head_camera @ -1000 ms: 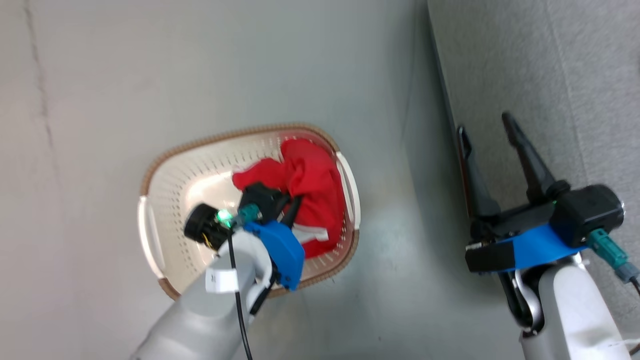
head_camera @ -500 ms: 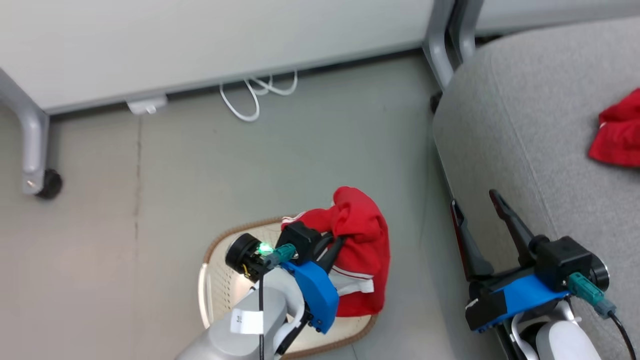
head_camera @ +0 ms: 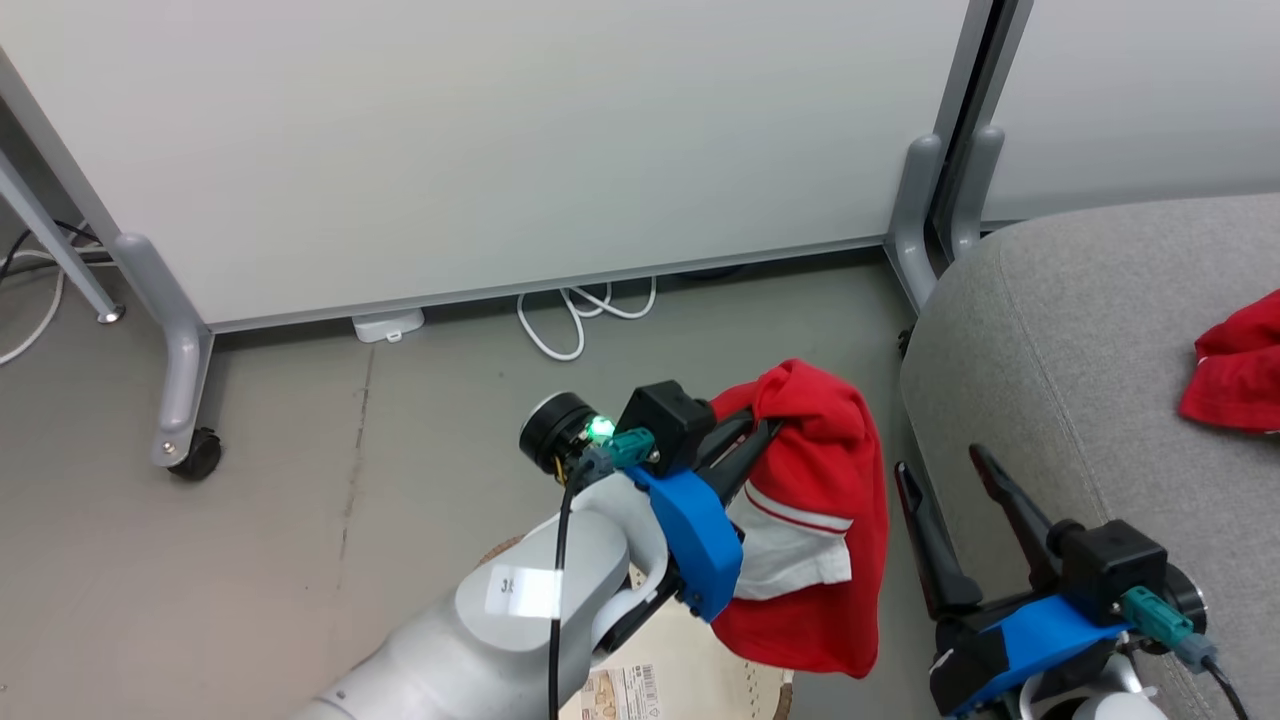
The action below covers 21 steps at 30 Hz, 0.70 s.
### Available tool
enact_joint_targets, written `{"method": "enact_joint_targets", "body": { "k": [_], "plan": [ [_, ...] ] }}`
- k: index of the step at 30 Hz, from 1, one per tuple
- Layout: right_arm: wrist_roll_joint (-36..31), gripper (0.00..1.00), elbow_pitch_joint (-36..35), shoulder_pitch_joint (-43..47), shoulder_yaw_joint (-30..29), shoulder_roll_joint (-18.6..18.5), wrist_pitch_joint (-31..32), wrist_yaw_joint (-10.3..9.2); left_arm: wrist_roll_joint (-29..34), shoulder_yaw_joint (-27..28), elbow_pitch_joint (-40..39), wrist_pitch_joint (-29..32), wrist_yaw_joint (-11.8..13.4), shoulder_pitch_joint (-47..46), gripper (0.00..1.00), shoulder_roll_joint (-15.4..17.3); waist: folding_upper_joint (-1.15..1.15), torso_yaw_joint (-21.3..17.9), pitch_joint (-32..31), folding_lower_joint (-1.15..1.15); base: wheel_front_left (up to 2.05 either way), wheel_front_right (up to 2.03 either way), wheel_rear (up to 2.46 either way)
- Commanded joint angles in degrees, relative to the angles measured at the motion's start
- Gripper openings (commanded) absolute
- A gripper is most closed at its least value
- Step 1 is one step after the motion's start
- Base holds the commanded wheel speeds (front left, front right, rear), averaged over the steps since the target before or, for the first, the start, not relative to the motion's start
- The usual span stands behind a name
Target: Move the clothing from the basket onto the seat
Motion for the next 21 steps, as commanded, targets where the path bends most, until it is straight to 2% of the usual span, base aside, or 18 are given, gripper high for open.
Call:
{"method": "enact_joint_targets", "body": {
  "k": [1, 10, 21],
  "plan": [
    [0.54, 1.00, 0.58, 1.29, 0.53, 0.01, 0.02, 0.03, -1.46, -0.77, -0.42, -0.29, -0.06, -2.02, 0.00, -0.01, -0.01, 0.30, -0.94, 0.01, 0.00, 0.00, 0.00],
    [1.54, 1.00, 1.63, 1.61, 2.38, 0.05, 0.65, 0.02, -5.97, -2.67, -1.37, -0.29, -0.06, -6.81, 0.00, -0.01, -0.01, 0.62, -2.57, 0.01, 0.00, 0.00, 0.00],
    [1.84, 1.00, 2.26, 1.42, 3.53, 0.07, 0.87, 0.02, -8.59, -3.69, -0.26, -0.29, -0.06, -8.84, 0.00, 0.00, -0.01, 0.62, -2.63, 0.01, 0.00, 0.00, 0.00]
  ]
}}
